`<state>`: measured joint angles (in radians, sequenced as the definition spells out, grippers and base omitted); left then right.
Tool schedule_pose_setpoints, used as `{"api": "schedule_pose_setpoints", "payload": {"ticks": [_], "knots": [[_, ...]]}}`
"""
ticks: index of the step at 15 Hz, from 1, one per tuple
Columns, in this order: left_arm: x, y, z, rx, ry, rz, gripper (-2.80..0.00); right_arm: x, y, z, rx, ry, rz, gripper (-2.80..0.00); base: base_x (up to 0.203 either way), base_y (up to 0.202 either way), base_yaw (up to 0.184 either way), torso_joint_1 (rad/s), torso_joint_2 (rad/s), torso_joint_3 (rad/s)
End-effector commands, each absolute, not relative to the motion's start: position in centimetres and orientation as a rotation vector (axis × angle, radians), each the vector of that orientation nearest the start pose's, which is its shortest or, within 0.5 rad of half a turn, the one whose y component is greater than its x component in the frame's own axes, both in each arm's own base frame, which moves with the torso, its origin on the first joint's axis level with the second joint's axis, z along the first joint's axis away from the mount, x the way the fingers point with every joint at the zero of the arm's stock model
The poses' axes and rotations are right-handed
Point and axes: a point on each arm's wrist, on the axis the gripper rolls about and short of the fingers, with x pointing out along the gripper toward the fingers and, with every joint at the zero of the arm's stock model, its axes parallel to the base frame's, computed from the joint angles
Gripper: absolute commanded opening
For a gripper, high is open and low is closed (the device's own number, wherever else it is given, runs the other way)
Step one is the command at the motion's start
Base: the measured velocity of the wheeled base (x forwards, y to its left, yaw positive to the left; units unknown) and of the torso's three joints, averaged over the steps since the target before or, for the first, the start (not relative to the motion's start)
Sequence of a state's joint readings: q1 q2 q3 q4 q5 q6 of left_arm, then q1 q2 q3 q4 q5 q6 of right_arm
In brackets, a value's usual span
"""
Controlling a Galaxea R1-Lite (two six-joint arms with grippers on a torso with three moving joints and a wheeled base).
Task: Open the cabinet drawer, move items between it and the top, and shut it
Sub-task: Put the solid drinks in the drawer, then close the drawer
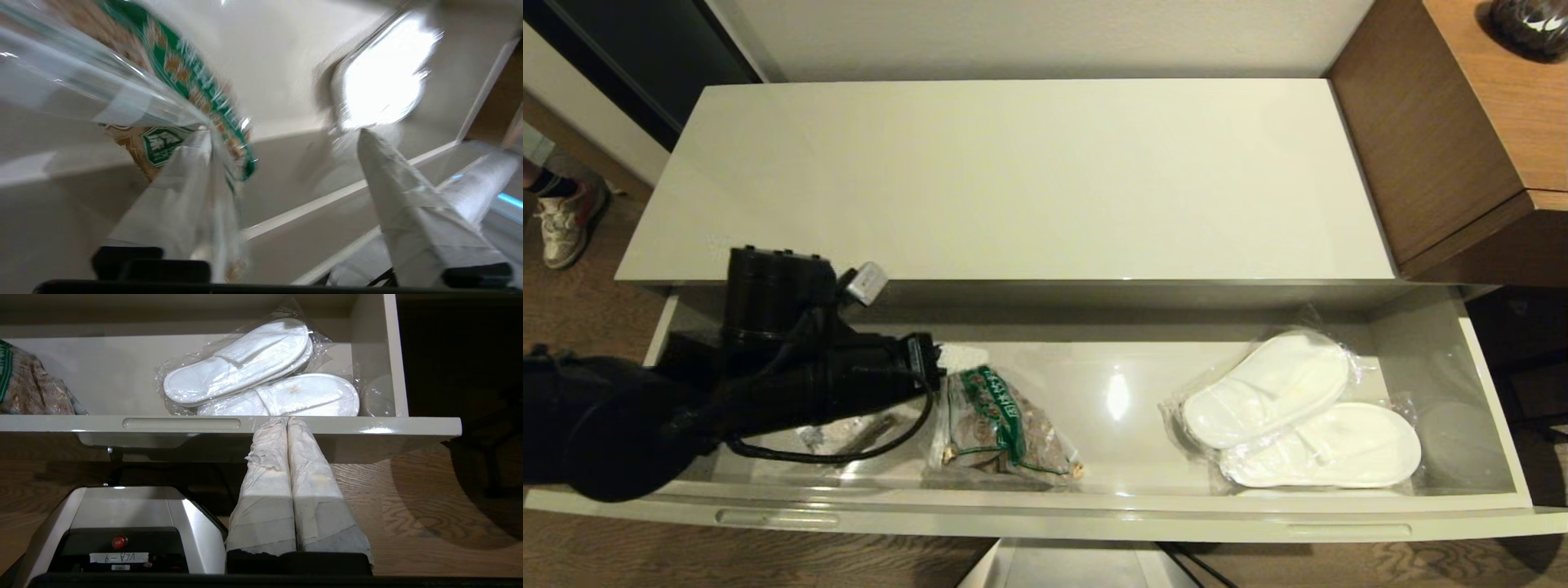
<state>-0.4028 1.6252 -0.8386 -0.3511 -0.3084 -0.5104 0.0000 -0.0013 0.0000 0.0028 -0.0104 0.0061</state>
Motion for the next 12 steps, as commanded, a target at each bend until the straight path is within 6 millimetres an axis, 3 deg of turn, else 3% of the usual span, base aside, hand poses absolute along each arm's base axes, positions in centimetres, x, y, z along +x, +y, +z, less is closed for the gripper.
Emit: {"api": "schedule_pose_setpoints", "payload": {"ticks": [1, 5, 7, 11, 12], "knots": [[23.6, -10.4, 22.5, -0.477, 0.485, -0.6, 0.0, -2.4, 0.0, 7.4, 0.006, -0.008, -0.011, -2.8, 0.0, 0.0, 0.0, 0.0, 0.0, 0.0], [19.5, -8.8, 25.2, -0.471, 0.492, -0.598, 0.0, -2.4, 0.0, 7.4, 0.006, -0.008, -0.012, -2.8, 0.0, 0.0, 0.0, 0.0, 0.0, 0.0], [16.7, -7.6, 25.2, -0.463, 0.565, -0.577, 0.0, -2.4, 0.0, 7.4, 0.006, -0.008, -0.011, -2.8, 0.0, 0.0, 0.0, 0.0, 0.0, 0.0], [13.2, -6.2, 20.9, -0.45, 0.742, -0.518, 0.0, -2.4, 0.0, 7.4, 0.006, -0.008, -0.011, -2.8, 0.0, 0.0, 0.0, 0.0, 0.0, 0.0], [12.3, -5.8, 20.1, -0.449, 0.759, -0.513, -2.8, -2.4, 0.0, 7.4, 0.006, -0.008, -0.011, -2.8, 0.0, 0.0, 0.0, 0.0, 0.0, 0.0]]}}
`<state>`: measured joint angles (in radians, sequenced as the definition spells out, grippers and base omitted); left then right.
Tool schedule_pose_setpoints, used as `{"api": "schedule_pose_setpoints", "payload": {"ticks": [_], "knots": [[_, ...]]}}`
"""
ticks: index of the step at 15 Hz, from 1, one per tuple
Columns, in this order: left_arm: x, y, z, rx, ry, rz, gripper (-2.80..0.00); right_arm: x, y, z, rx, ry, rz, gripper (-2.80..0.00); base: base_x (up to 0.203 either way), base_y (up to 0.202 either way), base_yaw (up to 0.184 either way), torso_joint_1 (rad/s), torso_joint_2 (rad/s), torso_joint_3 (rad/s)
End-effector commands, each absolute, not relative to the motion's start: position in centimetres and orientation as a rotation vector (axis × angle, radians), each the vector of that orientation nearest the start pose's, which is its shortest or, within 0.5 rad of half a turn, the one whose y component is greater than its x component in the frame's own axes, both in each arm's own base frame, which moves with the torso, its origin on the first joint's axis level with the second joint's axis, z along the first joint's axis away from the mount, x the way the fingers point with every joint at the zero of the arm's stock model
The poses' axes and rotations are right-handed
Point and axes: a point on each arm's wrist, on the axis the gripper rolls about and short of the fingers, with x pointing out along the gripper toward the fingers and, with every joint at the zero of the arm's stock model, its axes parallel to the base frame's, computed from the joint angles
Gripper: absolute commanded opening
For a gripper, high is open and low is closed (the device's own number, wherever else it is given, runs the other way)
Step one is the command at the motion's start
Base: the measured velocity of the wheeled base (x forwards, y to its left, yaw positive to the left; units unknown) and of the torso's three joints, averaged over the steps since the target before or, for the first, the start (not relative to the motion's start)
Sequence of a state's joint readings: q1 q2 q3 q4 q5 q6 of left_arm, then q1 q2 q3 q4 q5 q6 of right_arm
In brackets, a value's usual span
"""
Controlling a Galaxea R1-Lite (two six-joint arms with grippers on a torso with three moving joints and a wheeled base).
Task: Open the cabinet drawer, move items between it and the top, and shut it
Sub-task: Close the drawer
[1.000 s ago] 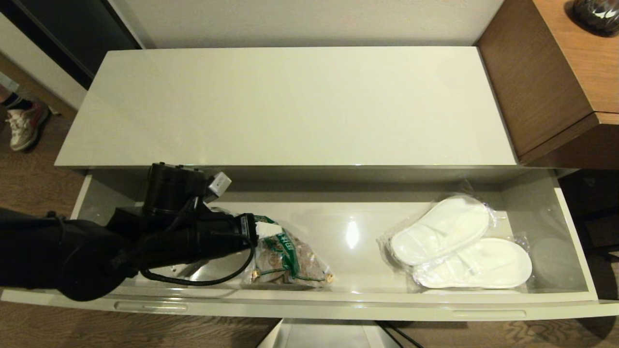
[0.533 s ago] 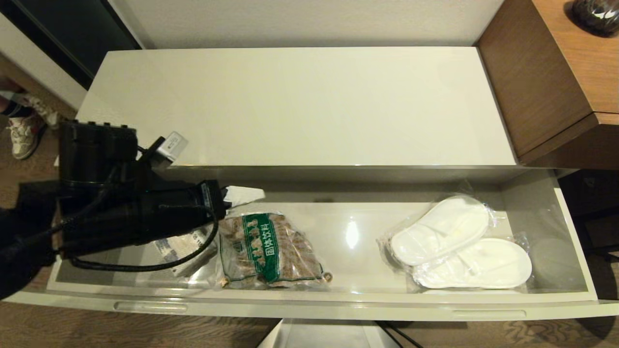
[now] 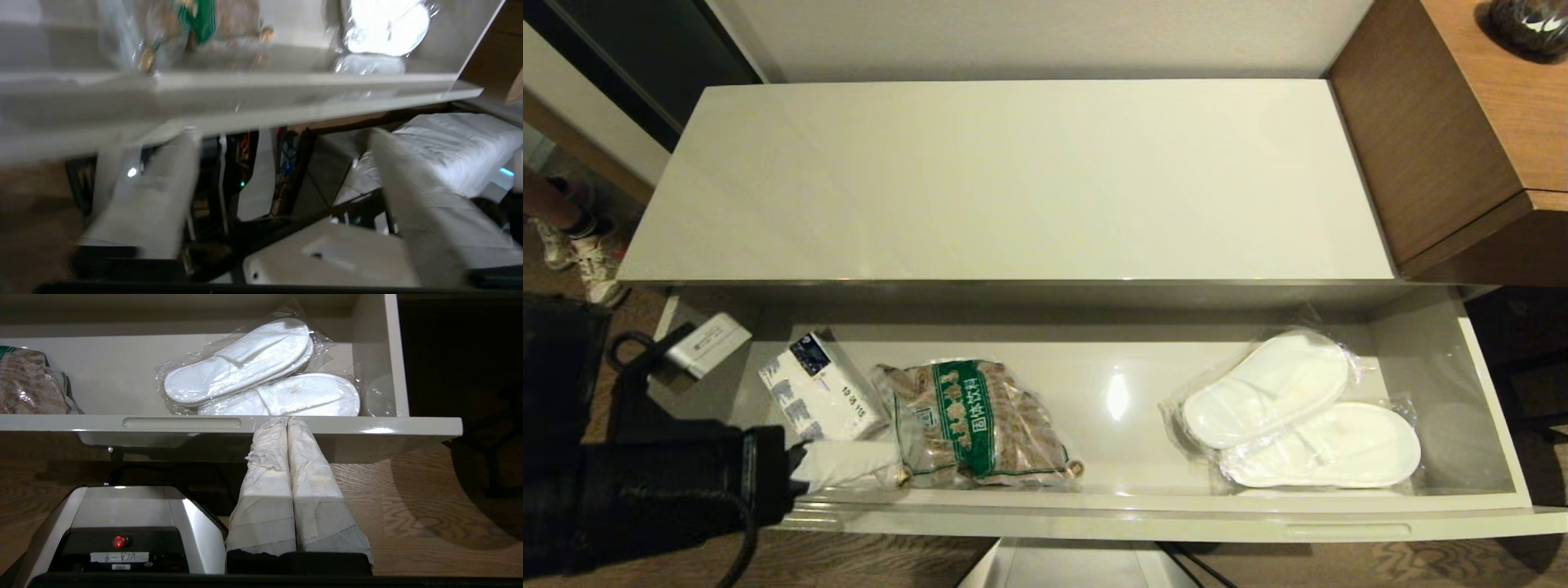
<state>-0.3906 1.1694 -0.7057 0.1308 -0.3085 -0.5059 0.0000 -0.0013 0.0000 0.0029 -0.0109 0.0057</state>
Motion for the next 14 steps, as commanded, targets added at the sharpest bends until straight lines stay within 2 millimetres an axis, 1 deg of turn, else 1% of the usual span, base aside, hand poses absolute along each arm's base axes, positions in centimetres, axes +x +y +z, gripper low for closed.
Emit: {"api": "schedule_pose_setpoints", "payload": {"ticks": [1, 2, 3, 5, 6, 8, 9, 11, 12, 14], "knots": [[11.2, -5.4, 19.3, -0.446, 0.784, -0.503, -2.8, -2.4, 0.0, 7.4, 0.006, -0.008, -0.012, -2.8, 0.0, 0.0, 0.0, 0.0, 0.0, 0.0], [10.6, -5.1, 18.8, -0.443, 0.808, -0.494, -2.8, -2.4, 0.0, 7.4, 0.006, -0.008, -0.012, -2.8, 0.0, 0.0, 0.0, 0.0, 0.0, 0.0], [10.2, -4.9, 18.7, -0.44, 0.823, -0.489, -2.8, -2.4, 0.0, 7.4, 0.006, -0.008, -0.011, -2.8, 0.0, 0.0, 0.0, 0.0, 0.0, 0.0], [8.1, -4.1, 18.9, -0.433, 0.849, -0.486, -2.8, -2.4, 0.0, 7.4, 0.006, -0.008, -0.011, -2.8, 0.0, 0.0, 0.0, 0.0, 0.0, 0.0], [7.5, -3.9, 18.8, -0.422, 0.881, -0.481, -2.8, -2.4, 0.0, 7.4, 0.006, -0.008, -0.011, -2.8, 0.0, 0.0, 0.0, 0.0, 0.0, 0.0], [6.6, -3.5, 18.3, -0.384, 0.934, -0.47, -2.8, -2.4, 0.0, 7.4, 0.006, -0.008, -0.011, -2.8, 0.0, 0.0, 0.0, 0.0, 0.0, 0.0], [6.4, -3.4, 18.1, -0.372, 0.954, -0.464, -2.8, -2.4, 0.0, 7.4, 0.006, -0.008, -0.011, -2.8, 0.0, 0.0, 0.0, 0.0, 0.0, 0.0], [6.1, -3.2, 16.0, -0.319, 1.108, -0.376, -2.8, -2.4, 0.0, 7.4, 0.006, -0.008, -0.011, -2.8, 0.0, 0.0, 0.0, 0.0, 0.0, 0.0], [6.1, -3.2, 15.9, -0.313, 1.113, -0.368, -2.8, -2.4, 0.0, 7.4, 0.006, -0.008, -0.011, -2.8, 0.0, 0.0, 0.0, 0.0, 0.0, 0.0], [7.0, -3.4, 14.3, -0.281, 1.184, -0.308, -2.8, -2.4, 0.0, 7.4, 0.006, -0.008, -0.011, -2.8, 0.0, 0.0, 0.0, 0.0, 0.0, 0.0]]}}
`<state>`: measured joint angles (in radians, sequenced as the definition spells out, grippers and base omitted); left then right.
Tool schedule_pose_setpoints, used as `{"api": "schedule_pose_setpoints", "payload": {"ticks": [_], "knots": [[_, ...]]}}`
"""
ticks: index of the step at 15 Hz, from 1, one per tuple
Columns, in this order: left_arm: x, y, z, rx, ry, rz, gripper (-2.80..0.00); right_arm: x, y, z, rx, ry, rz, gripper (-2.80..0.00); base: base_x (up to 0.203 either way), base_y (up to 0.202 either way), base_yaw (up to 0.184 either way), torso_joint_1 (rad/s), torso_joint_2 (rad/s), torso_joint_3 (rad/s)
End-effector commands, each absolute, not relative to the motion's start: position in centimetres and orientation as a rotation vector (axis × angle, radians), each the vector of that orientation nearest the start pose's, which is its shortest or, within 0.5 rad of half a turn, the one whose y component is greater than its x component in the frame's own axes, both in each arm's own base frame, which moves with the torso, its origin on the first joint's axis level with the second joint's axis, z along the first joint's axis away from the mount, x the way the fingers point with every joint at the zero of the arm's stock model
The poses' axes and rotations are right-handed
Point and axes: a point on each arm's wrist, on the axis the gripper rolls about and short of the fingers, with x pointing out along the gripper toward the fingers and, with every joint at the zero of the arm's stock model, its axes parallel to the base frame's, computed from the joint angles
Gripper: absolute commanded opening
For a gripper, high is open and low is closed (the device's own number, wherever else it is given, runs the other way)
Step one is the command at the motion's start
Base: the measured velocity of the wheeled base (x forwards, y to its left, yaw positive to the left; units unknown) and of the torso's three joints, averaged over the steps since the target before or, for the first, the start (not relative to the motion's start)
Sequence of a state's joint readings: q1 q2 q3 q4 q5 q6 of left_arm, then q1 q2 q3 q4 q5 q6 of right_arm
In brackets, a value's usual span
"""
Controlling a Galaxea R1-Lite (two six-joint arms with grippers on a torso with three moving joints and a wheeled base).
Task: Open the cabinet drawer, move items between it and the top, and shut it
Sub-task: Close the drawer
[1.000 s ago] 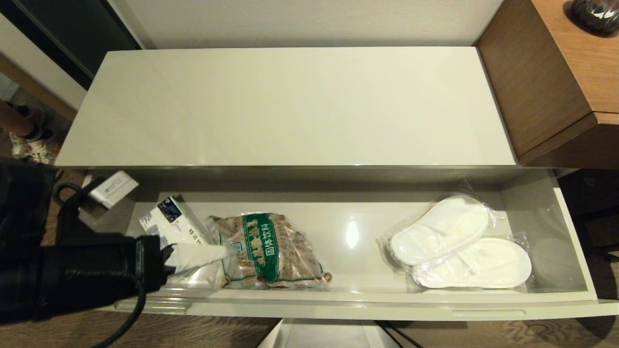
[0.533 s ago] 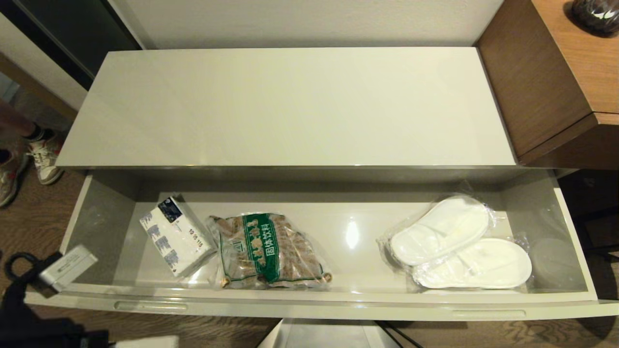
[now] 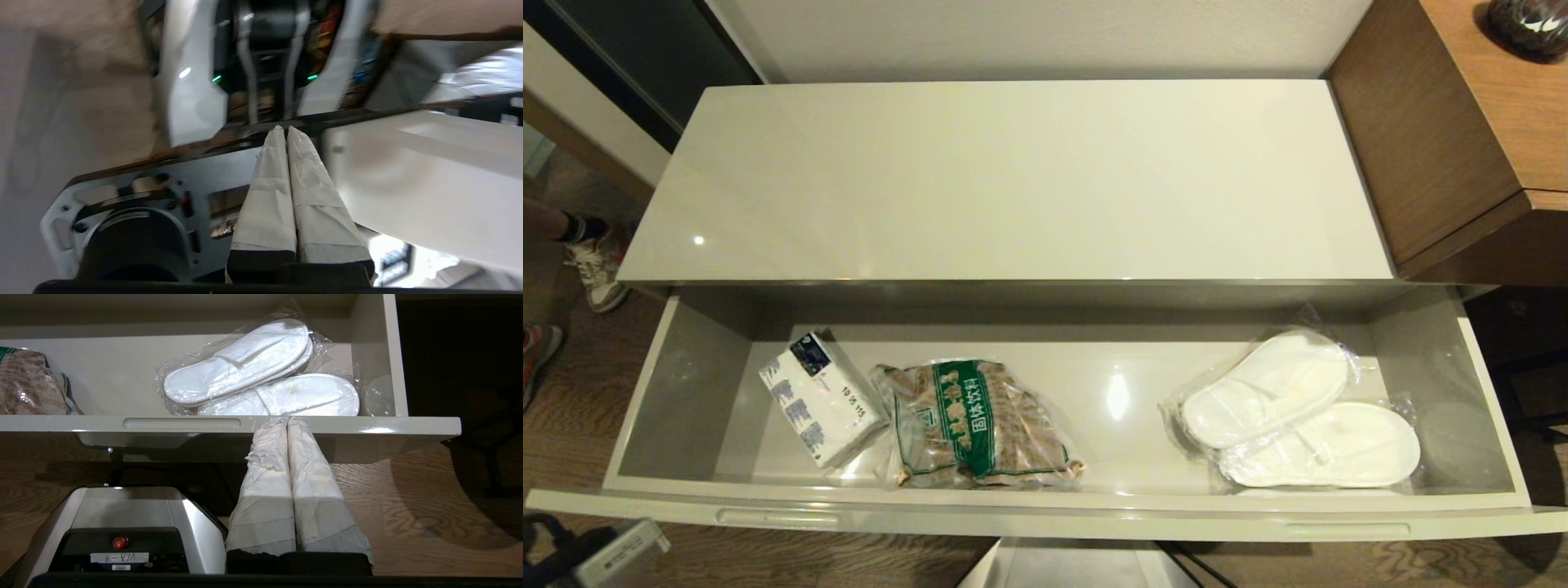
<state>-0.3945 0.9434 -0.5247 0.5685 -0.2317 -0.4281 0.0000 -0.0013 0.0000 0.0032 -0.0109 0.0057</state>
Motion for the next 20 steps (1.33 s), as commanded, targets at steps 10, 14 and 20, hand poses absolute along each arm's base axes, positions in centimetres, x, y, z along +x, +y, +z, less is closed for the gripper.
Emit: {"api": "schedule_pose_setpoints", "payload": {"ticks": [10, 14, 20], "knots": [[15.7, -6.4, 9.0, -0.217, 1.025, -0.144, -2.8, -2.4, 0.0, 7.4, 0.006, -0.008, -0.011, -2.8, 0.0, 0.0, 0.0, 0.0, 0.0, 0.0], [18.6, -7.4, 10.7, -0.29, 0.877, -0.117, -2.8, -2.4, 0.0, 7.4, 0.006, -0.008, -0.011, -2.8, 0.0, 0.0, 0.0, 0.0, 0.0, 0.0], [25.3, -9.7, 13.1, -0.274, 0.742, -0.026, -2.8, -2.4, 0.0, 7.4, 0.006, -0.008, -0.011, -2.8, 0.0, 0.0, 0.0, 0.0, 0.0, 0.0]]}}
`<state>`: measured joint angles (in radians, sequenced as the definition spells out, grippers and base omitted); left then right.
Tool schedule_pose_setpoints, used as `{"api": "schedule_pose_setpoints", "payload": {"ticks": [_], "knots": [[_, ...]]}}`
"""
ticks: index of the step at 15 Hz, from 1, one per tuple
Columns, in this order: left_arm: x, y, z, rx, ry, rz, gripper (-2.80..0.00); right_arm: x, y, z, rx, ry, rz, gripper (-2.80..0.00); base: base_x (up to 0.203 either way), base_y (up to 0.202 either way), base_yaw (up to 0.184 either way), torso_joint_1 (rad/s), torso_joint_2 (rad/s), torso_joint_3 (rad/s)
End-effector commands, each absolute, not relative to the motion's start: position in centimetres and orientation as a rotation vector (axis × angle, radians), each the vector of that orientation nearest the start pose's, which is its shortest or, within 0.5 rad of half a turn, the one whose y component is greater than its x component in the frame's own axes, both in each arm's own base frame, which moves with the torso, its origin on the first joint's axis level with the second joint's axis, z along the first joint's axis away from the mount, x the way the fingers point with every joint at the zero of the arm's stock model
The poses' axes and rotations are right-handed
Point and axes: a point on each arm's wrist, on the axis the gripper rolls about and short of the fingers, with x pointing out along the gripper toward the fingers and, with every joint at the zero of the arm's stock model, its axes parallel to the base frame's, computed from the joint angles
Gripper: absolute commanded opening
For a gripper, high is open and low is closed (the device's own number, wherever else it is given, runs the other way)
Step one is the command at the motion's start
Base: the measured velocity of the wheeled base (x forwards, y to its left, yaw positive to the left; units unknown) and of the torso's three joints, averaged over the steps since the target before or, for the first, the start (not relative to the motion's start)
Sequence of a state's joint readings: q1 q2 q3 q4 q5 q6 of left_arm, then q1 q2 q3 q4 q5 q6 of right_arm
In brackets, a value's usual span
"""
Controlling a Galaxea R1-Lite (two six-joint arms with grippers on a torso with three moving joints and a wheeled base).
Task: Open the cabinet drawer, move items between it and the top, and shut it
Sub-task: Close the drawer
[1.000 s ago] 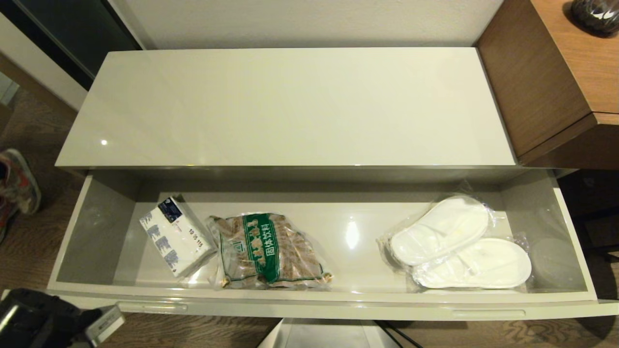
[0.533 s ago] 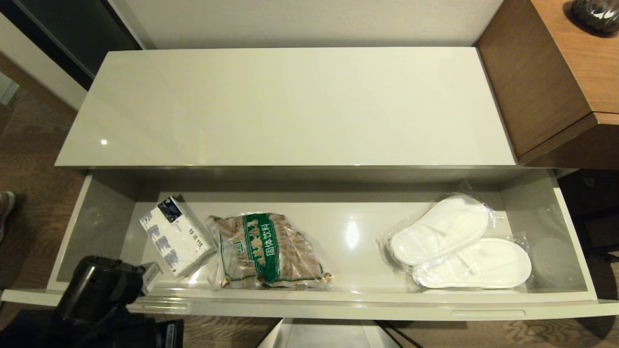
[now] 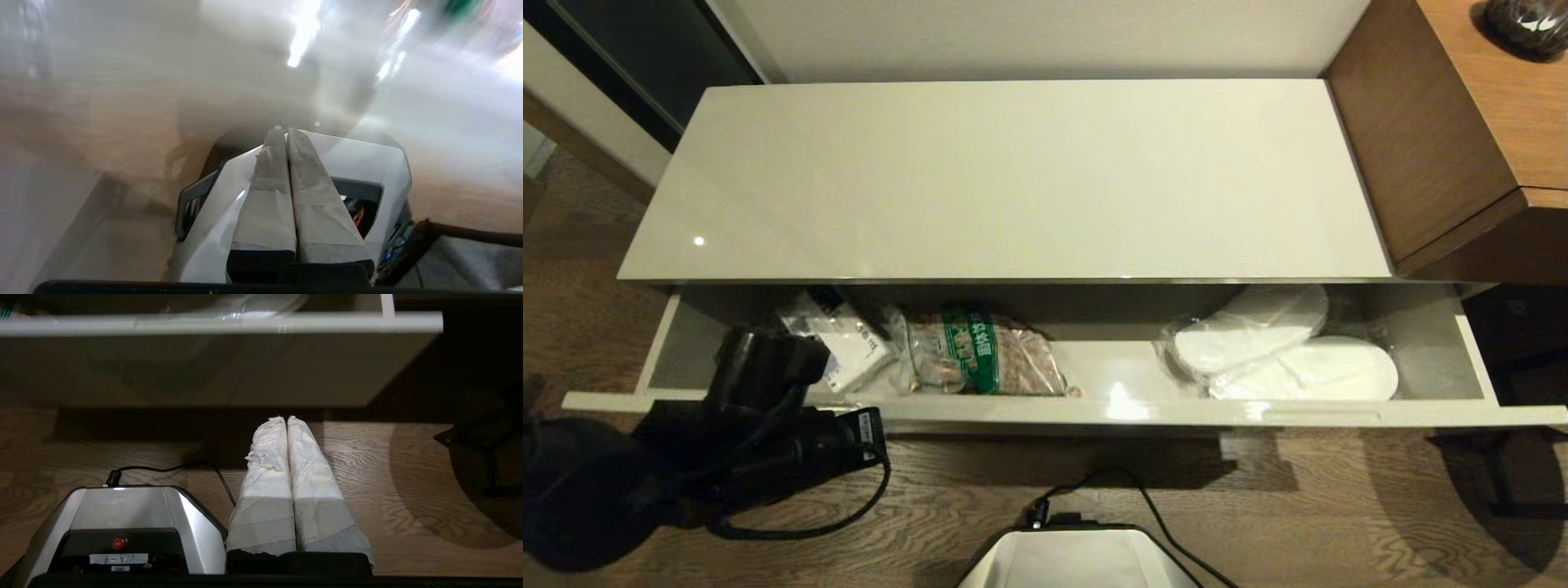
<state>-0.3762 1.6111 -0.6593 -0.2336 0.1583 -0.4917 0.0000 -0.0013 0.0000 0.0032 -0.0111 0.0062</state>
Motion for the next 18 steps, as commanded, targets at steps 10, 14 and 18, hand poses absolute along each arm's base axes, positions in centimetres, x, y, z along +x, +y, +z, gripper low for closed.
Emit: {"api": "schedule_pose_setpoints", "payload": {"ticks": [10, 14, 18], "knots": [[28.4, -10.8, 24.2, -0.308, 0.545, -0.003, -2.8, -2.4, 0.0, 7.4, 0.006, -0.008, -0.011, -2.8, 0.0, 0.0, 0.0, 0.0, 0.0, 0.0], [20.2, -8.1, 29.2, -0.319, 0.486, -0.063, -2.8, -2.4, 0.0, 7.4, 0.006, -0.008, -0.011, -2.8, 0.0, 0.0, 0.0, 0.0, 0.0, 0.0], [10.4, -4.0, 31.5, -0.249, 0.469, -0.099, -2.8, -2.4, 0.0, 7.4, 0.006, -0.008, -0.011, -2.8, 0.0, 0.0, 0.0, 0.0, 0.0, 0.0]]}}
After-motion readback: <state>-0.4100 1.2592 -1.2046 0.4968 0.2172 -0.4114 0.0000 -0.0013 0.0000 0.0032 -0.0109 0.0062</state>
